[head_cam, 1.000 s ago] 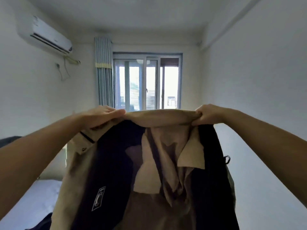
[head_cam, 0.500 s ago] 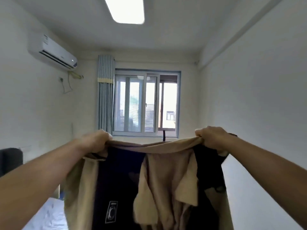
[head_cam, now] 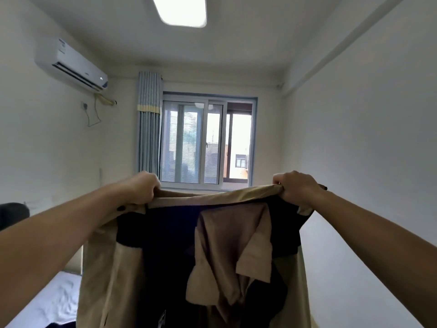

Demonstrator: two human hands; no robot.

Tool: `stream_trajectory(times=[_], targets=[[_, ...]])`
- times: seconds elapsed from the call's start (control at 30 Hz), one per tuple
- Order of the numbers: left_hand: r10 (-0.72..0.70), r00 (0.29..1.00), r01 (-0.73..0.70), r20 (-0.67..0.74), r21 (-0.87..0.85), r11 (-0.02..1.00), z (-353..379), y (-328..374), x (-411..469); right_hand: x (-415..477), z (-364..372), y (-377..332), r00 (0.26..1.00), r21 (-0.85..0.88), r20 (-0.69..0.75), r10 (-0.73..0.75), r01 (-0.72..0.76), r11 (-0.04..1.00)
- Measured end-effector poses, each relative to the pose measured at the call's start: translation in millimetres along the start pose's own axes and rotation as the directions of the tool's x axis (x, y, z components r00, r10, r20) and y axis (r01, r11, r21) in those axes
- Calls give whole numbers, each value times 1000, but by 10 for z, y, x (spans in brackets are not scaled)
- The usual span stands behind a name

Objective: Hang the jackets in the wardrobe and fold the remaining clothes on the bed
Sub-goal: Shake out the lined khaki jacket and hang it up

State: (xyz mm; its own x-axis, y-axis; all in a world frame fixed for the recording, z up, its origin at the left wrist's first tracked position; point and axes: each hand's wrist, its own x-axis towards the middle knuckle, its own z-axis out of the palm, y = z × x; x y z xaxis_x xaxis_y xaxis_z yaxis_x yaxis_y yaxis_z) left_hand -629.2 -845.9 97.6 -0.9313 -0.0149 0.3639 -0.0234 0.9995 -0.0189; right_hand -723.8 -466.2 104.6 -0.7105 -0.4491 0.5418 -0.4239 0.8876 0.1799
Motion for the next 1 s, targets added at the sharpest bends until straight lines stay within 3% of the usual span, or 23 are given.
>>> stream_trajectory(times=[0.27,0.4,0.5,0.57,0.6,0.67,0.7,0.8,0.93,1.0], targets=[[0,970,1,-243,4,1000,237,-51,-201,62,-38,2,997,187,4,80,-79,979],[-109,979,82,-173,-153,985,525,-16,-252,112,-51,-63,991,341,-2,131,-123,932],[-216,963,122,-164,-449,885,795,152,-320,178,-104,-150,985,440,-29,169,-139,887],[-185,966,3,-182,-703,711,1020,407,-469,231,-127,-247,979,469,-45,198,-154,870],[-94,978,-73,-184,-732,678,1135,573,-563,252,-126,-303,978,473,-41,204,-161,866],[99,989,-148,-111,-667,730,1415,902,-726,287,-110,-420,976,473,-14,219,-186,861],[117,990,-137,-73,-635,760,1550,1031,-761,293,-94,-472,975,468,1,222,-197,862],[-11,999,-22,-47,-651,759,1717,1217,-667,310,-52,-518,973,448,26,229,-216,867],[-36,999,31,15,-857,514,1761,1245,-487,274,-41,-379,969,420,22,246,-233,877],[-112,993,26,-33,-871,491,1777,1206,-423,209,-114,-201,976,356,117,185,-215,909]])
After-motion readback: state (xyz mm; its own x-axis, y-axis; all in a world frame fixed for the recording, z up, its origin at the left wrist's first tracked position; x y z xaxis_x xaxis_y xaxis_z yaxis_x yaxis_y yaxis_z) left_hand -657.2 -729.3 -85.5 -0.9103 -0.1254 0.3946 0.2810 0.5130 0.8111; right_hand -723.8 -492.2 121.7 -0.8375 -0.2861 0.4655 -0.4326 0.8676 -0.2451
